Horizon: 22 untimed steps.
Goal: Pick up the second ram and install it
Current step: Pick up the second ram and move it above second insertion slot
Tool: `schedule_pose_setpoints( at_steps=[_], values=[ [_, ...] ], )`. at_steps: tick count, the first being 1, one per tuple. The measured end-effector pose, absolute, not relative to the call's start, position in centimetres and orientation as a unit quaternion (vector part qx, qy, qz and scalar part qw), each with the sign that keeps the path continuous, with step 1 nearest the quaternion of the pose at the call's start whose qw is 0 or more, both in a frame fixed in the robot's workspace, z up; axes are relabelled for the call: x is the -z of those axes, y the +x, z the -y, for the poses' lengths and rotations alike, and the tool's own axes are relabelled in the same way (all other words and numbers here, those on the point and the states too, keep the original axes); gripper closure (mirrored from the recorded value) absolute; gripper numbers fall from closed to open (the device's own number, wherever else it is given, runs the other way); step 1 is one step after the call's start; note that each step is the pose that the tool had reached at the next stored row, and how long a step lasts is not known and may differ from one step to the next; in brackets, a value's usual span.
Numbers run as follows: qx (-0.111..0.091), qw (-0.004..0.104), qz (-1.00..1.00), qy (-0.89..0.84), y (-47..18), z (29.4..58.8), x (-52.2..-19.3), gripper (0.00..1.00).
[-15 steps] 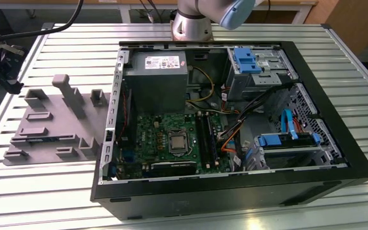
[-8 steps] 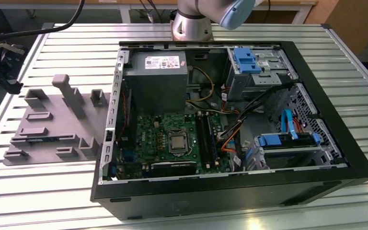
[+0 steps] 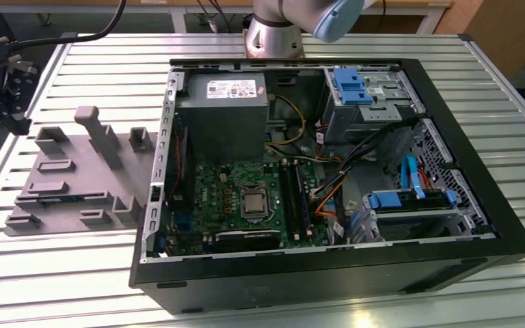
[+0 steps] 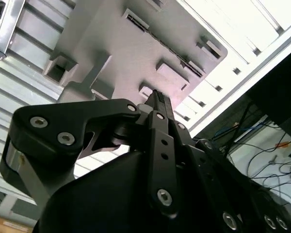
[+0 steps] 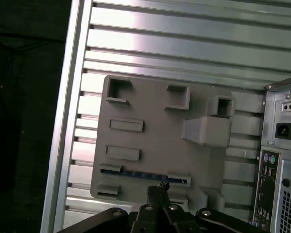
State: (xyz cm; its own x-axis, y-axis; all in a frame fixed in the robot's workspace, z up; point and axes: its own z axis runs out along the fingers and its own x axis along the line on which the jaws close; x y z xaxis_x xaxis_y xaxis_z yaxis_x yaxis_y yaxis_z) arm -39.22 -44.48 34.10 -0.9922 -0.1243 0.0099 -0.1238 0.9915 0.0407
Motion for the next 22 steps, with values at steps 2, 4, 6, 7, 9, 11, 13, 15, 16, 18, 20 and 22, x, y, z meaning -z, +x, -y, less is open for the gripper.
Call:
schedule_pose_setpoints(
  at_steps=[2, 4, 6, 7, 9, 11, 13, 15, 16, 18, 20, 22],
  values=[
    [0.020, 0.007, 0.997, 0.080, -39.22, 44.48, -34.06, 0.89],
    [0.019, 0.007, 0.995, 0.098, -39.22, 44.48, -34.02, 0.89],
    [0.019, 0.007, 0.993, 0.116, -39.22, 44.48, -33.99, 0.89],
    [0.019, 0.008, 0.992, 0.124, -39.22, 44.48, -33.99, 0.89],
    [0.019, 0.008, 0.991, 0.132, -39.23, 44.49, -33.98, 0.89],
    [0.019, 0.008, 0.991, 0.132, -39.24, 44.48, -33.98, 0.89],
    [0.019, 0.008, 0.991, 0.133, -39.24, 44.48, -33.98, 0.89],
    [0.019, 0.008, 0.991, 0.133, -39.24, 44.48, -33.98, 0.89],
    [0.019, 0.008, 0.991, 0.133, -39.24, 44.48, -33.98, 0.89],
    [0.019, 0.008, 0.991, 0.133, -39.24, 44.48, -33.98, 0.89],
    [0.019, 0.008, 0.991, 0.133, -39.24, 44.48, -33.98, 0.89],
    [0.019, 0.008, 0.991, 0.133, -39.24, 44.48, -33.98, 0.89]
  ],
)
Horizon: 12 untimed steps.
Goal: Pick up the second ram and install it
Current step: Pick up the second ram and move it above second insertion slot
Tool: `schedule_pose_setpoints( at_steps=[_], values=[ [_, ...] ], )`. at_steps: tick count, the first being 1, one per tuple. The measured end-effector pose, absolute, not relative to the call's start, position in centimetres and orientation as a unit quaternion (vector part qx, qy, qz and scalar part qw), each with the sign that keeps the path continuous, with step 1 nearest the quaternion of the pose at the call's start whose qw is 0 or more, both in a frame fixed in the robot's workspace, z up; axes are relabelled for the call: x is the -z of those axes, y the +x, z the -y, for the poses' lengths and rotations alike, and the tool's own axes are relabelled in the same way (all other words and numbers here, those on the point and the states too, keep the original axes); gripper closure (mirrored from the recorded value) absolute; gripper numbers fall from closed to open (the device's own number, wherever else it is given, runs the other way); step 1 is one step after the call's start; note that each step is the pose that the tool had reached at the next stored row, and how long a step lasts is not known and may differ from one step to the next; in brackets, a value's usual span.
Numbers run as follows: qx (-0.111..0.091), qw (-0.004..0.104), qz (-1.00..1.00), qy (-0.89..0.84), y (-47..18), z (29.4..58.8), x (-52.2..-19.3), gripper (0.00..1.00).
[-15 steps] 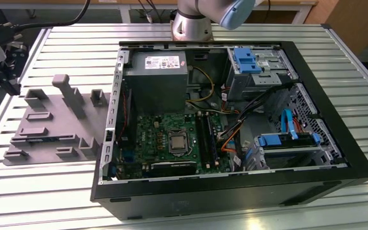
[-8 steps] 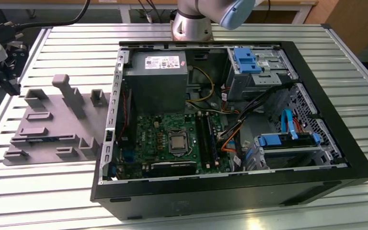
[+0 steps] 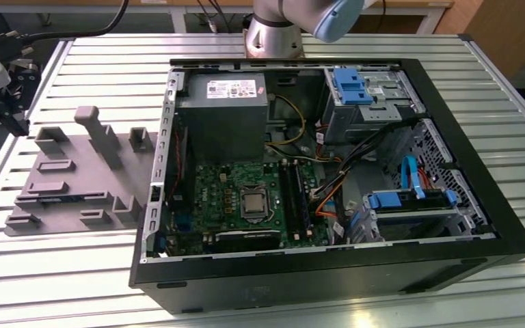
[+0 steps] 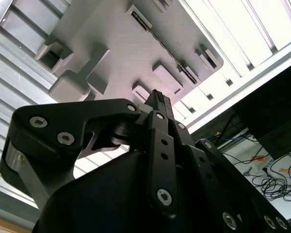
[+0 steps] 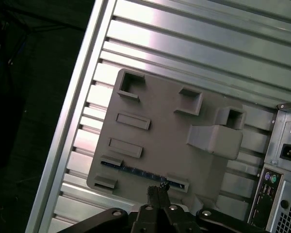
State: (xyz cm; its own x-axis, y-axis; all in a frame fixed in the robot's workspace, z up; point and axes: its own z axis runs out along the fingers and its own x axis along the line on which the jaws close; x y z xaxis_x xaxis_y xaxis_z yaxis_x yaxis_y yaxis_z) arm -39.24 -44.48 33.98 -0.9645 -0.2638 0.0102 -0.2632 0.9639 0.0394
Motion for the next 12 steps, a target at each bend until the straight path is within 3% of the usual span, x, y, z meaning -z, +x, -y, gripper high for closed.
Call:
schedule_pose_setpoints(
  at_steps=[12],
  values=[
    [0.018, 0.009, 0.976, 0.218, -39.23, 44.48, -33.84, 0.89]
  ],
)
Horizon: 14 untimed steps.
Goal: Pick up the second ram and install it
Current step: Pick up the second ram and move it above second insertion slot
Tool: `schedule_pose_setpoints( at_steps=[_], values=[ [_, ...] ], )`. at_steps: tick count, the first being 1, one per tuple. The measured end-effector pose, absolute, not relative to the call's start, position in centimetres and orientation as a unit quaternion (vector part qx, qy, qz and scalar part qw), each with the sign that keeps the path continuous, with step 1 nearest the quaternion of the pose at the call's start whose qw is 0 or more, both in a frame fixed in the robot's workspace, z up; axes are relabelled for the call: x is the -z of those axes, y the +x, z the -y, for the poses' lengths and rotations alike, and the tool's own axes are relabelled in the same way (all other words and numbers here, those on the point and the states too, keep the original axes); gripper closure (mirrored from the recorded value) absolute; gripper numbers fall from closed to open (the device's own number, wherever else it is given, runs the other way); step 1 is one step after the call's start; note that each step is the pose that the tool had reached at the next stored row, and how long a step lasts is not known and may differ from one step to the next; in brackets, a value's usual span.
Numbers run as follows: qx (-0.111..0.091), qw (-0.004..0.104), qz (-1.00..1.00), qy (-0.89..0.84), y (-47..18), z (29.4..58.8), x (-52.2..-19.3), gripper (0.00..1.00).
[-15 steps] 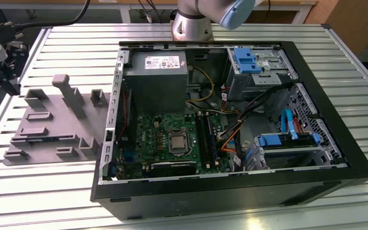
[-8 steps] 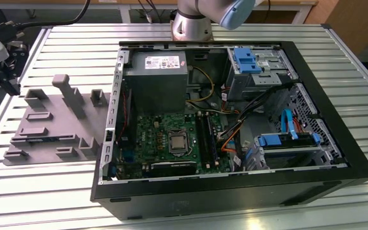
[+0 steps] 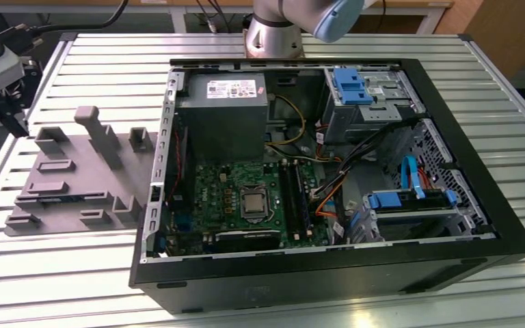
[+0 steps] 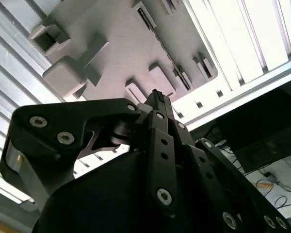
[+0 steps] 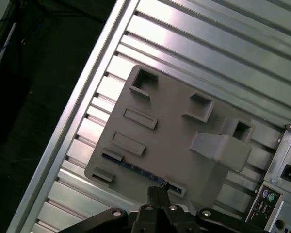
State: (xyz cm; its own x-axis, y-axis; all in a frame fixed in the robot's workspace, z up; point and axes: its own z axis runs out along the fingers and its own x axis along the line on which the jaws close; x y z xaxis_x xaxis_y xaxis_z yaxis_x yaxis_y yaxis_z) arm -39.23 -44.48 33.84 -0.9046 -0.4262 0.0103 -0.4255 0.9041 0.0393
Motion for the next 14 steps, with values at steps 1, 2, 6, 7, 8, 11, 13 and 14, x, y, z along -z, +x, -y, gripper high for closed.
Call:
schedule_pose_setpoints(
  at_steps=[1, 2, 6, 7, 8, 11, 13, 14],
  values=[
    [0.018, 0.009, 0.974, 0.227, -39.24, 44.48, -33.82, 0.89],
    [0.018, 0.010, 0.972, 0.236, -39.24, 44.48, -33.79, 0.89],
    [0.017, 0.010, 0.965, 0.260, -39.25, 44.50, -33.70, 0.89],
    [0.017, 0.010, 0.965, 0.262, -39.28, 44.51, -33.68, 0.89],
    [0.017, 0.010, 0.965, 0.263, -39.28, 44.51, -33.68, 0.89],
    [0.017, 0.010, 0.965, 0.263, -39.29, 44.51, -33.68, 0.89],
    [0.017, 0.010, 0.965, 0.263, -39.29, 44.51, -33.68, 0.89],
    [0.017, 0.010, 0.965, 0.263, -39.29, 44.51, -33.68, 0.89]
  ],
)
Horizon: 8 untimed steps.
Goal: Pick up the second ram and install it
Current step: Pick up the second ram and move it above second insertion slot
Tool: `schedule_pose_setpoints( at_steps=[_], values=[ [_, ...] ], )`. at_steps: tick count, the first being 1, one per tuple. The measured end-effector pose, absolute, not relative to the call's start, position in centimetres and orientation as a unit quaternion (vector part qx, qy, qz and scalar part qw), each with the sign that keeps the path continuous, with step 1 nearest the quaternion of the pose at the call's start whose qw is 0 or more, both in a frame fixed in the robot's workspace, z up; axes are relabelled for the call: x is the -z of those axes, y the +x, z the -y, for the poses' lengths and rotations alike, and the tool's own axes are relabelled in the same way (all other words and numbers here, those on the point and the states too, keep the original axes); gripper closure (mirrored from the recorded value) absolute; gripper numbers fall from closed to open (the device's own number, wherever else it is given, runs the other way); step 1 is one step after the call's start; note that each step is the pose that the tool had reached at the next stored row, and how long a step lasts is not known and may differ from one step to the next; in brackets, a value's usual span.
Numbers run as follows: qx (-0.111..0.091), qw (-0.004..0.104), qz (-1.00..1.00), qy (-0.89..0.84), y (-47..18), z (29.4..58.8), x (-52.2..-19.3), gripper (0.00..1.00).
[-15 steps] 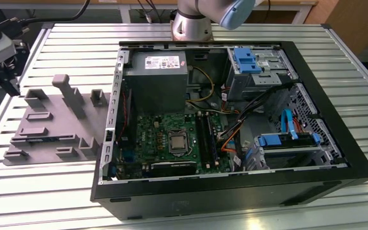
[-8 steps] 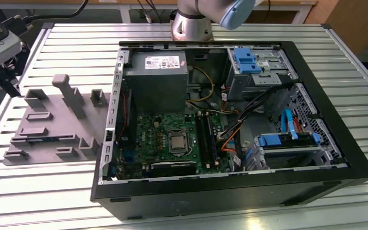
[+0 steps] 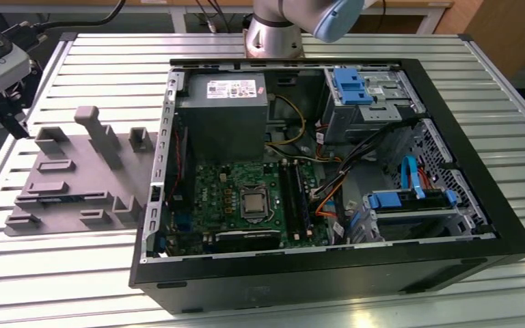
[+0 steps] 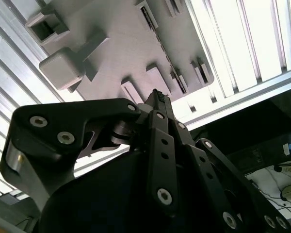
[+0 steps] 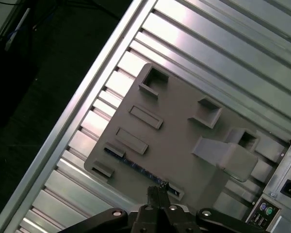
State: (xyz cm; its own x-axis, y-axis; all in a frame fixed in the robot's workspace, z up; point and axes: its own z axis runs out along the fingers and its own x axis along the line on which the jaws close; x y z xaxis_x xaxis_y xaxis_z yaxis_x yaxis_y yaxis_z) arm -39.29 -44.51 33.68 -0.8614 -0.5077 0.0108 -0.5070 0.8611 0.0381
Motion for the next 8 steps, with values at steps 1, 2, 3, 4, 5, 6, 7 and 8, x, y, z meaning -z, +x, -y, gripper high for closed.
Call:
schedule_pose_setpoints(
  at_steps=[1, 2, 3, 4, 5, 6, 7, 8],
  values=[
    [0.017, 0.010, 0.965, 0.263, -39.29, 44.51, -33.68, 0.89],
    [0.017, 0.010, 0.965, 0.263, -39.29, 44.51, -33.68, 0.89],
    [0.017, 0.010, 0.963, 0.267, -39.29, 44.51, -33.69, 0.89],
    [0.017, 0.010, 0.962, 0.273, -39.29, 44.51, -33.69, 0.89],
    [0.017, 0.011, 0.960, 0.280, -39.29, 44.51, -33.68, 0.89],
    [0.017, 0.011, 0.958, 0.287, -39.29, 44.51, -33.68, 0.89],
    [0.017, 0.011, 0.955, 0.295, -39.29, 44.51, -33.68, 0.89],
    [0.017, 0.011, 0.953, 0.303, -39.29, 44.51, -33.68, 0.89]
  ],
)
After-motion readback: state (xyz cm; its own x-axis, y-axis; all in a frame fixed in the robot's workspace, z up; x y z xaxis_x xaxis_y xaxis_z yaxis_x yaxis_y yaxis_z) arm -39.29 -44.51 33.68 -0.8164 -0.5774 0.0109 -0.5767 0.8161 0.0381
